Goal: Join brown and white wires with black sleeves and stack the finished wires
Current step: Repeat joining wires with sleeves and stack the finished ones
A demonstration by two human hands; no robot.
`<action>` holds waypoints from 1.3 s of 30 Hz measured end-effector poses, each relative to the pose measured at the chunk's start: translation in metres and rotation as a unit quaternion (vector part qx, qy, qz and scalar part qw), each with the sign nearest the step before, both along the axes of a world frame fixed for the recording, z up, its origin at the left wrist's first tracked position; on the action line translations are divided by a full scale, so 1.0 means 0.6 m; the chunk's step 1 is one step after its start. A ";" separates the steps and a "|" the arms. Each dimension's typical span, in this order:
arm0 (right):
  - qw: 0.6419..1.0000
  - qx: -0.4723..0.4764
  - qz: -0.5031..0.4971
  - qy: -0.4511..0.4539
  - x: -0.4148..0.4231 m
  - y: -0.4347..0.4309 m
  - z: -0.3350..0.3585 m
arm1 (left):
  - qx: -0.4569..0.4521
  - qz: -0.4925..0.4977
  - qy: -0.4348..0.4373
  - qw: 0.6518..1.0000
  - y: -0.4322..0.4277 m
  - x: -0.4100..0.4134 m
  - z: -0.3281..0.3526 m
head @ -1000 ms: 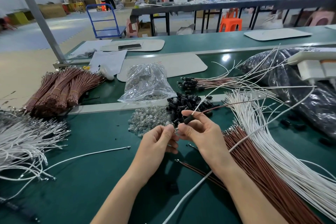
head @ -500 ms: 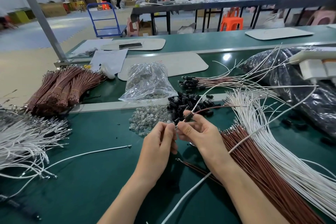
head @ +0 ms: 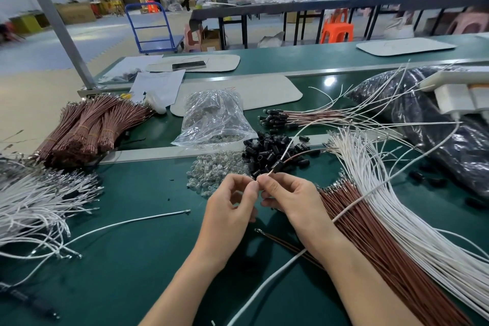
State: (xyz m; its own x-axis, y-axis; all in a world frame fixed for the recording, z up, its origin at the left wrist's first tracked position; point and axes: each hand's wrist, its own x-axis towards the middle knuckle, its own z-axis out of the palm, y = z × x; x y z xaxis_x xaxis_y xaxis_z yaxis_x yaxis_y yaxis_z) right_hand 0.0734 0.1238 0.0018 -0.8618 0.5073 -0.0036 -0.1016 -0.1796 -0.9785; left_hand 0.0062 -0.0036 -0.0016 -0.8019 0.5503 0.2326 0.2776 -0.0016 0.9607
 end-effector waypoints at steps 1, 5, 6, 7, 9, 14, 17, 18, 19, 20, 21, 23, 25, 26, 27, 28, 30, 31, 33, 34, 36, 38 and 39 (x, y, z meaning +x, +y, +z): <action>1.000 0.004 -0.003 -0.002 0.000 -0.001 0.000 | 0.005 -0.002 -0.007 1.000 -0.001 -0.001 0.000; 0.999 0.035 -0.006 -0.004 0.000 -0.002 0.000 | 0.018 -0.015 -0.026 0.999 -0.002 -0.006 0.000; 0.999 0.038 -0.006 -0.004 0.000 -0.002 0.000 | 0.020 -0.017 -0.029 0.999 -0.002 -0.007 -0.001; 0.999 0.040 -0.007 -0.005 0.001 -0.002 0.001 | 0.022 -0.020 -0.032 0.999 -0.002 -0.008 -0.002; 0.999 0.047 -0.007 -0.009 0.001 -0.002 0.002 | 0.024 -0.024 -0.041 0.999 -0.003 -0.009 -0.003; 0.998 0.061 -0.010 -0.010 0.001 -0.004 0.004 | 0.032 -0.028 -0.056 0.998 -0.002 -0.013 -0.003; 0.998 0.055 -0.011 -0.010 0.003 -0.004 0.005 | 0.034 -0.023 -0.048 0.998 -0.001 -0.011 -0.004; 0.998 0.054 -0.011 -0.011 0.003 -0.004 0.006 | 0.034 -0.021 -0.042 0.998 -0.001 -0.011 -0.004; 0.998 0.055 -0.010 -0.012 0.005 -0.003 0.006 | 0.033 -0.018 -0.037 0.999 -0.001 -0.010 -0.005; 0.998 0.059 -0.009 -0.014 0.005 -0.003 0.007 | 0.031 -0.016 -0.032 0.999 -0.001 -0.010 -0.005; 0.998 0.064 -0.007 -0.015 0.006 -0.003 0.007 | 0.030 -0.015 -0.030 0.999 -0.001 -0.010 -0.006; 0.997 0.075 -0.003 -0.016 0.007 -0.003 0.008 | 0.027 -0.013 -0.028 0.999 -0.001 -0.010 -0.007; 0.996 0.083 -0.001 -0.013 0.007 -0.003 0.010 | 0.025 -0.014 -0.035 0.999 -0.001 -0.011 -0.008; 0.996 0.086 0.000 -0.012 0.007 -0.002 0.010 | 0.024 -0.016 -0.039 0.999 -0.001 -0.011 -0.008; 0.996 0.087 0.001 -0.011 0.007 -0.002 0.011 | 0.024 -0.018 -0.044 0.999 -0.001 -0.012 -0.008; 0.996 0.089 0.003 -0.010 0.007 -0.003 0.011 | 0.025 -0.019 -0.048 0.998 -0.001 -0.013 -0.008; 0.996 0.091 0.004 -0.005 0.007 -0.004 0.011 | 0.030 -0.022 -0.055 0.998 -0.001 -0.014 -0.007; 0.996 0.089 0.005 -0.003 0.007 -0.005 0.011 | 0.033 -0.025 -0.057 0.997 -0.002 -0.015 -0.006; 0.997 0.079 0.007 0.001 0.007 -0.006 0.012 | 0.036 -0.031 -0.063 0.997 -0.002 -0.018 -0.006; 0.997 0.072 0.008 0.002 0.006 -0.005 0.012 | 0.035 -0.034 -0.065 0.997 -0.003 -0.019 -0.007; 0.998 0.061 0.010 0.001 0.006 -0.005 0.012 | 0.031 -0.042 -0.065 0.997 -0.004 -0.021 -0.007; 0.999 0.052 0.005 0.002 0.006 -0.006 0.010 | 0.017 -0.040 -0.043 0.998 -0.008 -0.025 -0.003; 0.999 0.040 -0.003 0.004 0.005 -0.006 0.010 | 0.005 -0.023 -0.019 1.000 -0.012 -0.030 -0.001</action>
State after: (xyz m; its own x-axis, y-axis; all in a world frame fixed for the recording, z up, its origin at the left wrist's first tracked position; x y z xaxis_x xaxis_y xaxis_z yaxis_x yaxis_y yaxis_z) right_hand 0.0765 0.1200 0.0080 -0.8586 0.5106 0.0450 -0.1108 -0.0993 -0.9889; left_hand -0.0119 -0.0108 -0.0025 -0.7843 0.5841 0.2091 0.2411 -0.0236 0.9702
